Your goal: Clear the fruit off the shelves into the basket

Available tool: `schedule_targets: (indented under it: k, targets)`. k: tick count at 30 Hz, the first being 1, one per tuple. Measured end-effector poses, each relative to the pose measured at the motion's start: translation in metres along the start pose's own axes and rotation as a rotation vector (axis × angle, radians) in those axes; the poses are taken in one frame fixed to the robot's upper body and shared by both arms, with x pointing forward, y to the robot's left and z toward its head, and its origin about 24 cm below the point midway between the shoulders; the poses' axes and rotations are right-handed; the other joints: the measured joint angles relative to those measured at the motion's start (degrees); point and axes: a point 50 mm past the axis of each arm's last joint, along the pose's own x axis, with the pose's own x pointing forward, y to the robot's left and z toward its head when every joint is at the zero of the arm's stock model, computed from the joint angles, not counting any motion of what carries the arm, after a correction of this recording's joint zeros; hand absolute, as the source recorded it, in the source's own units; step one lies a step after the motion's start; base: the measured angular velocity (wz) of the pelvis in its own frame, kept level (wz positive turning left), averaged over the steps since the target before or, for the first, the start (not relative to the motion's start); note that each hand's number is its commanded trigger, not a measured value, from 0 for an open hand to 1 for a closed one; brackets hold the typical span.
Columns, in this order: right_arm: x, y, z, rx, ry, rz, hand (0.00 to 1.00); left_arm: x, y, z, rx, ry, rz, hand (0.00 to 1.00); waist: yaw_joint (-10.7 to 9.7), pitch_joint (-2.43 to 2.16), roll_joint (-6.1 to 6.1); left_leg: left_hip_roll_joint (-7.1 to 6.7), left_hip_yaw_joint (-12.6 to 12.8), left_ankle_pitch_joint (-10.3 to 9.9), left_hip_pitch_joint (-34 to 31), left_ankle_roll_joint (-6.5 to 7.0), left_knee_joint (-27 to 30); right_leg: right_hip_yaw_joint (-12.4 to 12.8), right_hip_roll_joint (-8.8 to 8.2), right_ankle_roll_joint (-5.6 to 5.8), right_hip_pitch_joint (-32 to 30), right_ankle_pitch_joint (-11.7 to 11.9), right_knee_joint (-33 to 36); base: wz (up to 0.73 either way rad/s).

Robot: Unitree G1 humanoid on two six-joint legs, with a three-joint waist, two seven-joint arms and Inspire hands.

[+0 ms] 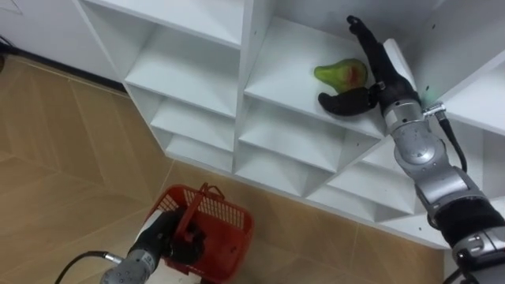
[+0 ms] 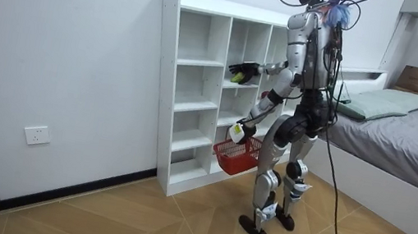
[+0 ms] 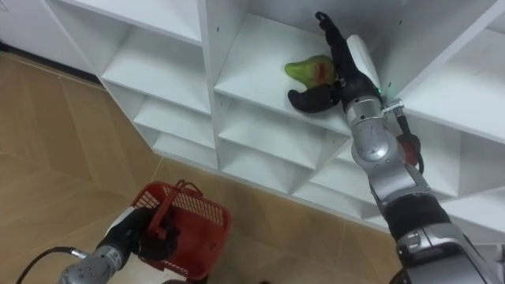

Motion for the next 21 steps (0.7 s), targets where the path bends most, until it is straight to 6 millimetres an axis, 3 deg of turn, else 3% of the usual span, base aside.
schedule_targets:
  k: [10, 21]
  targets:
    - [-0.0007, 0.0019, -0.0025, -0.001, 0.012, 0.034, 0.0, 0.0013, 0.0009, 0.0027, 0.001, -0.005, 0.002, 1.0, 0.1, -0.11, 0.77, -0.03, 0.0, 0.1, 0.0, 0.03, 0.1, 0.0, -0.05, -0.07, 0.1, 0.1, 0.0, 0.0]
    - [-0.001, 0.002, -0.0042, -0.002, 0.019, 0.035, 0.0, 0.0014, 0.0009, 0.0015, 0.0, 0.008, 0.002, 1.0, 0.1, -0.12, 0.8, -0.08, 0.0, 0.2, 0.1, 0.05, -0.1, 0.0, -0.1, -0.07, 0.0, 0.1, 0.0, 0.0]
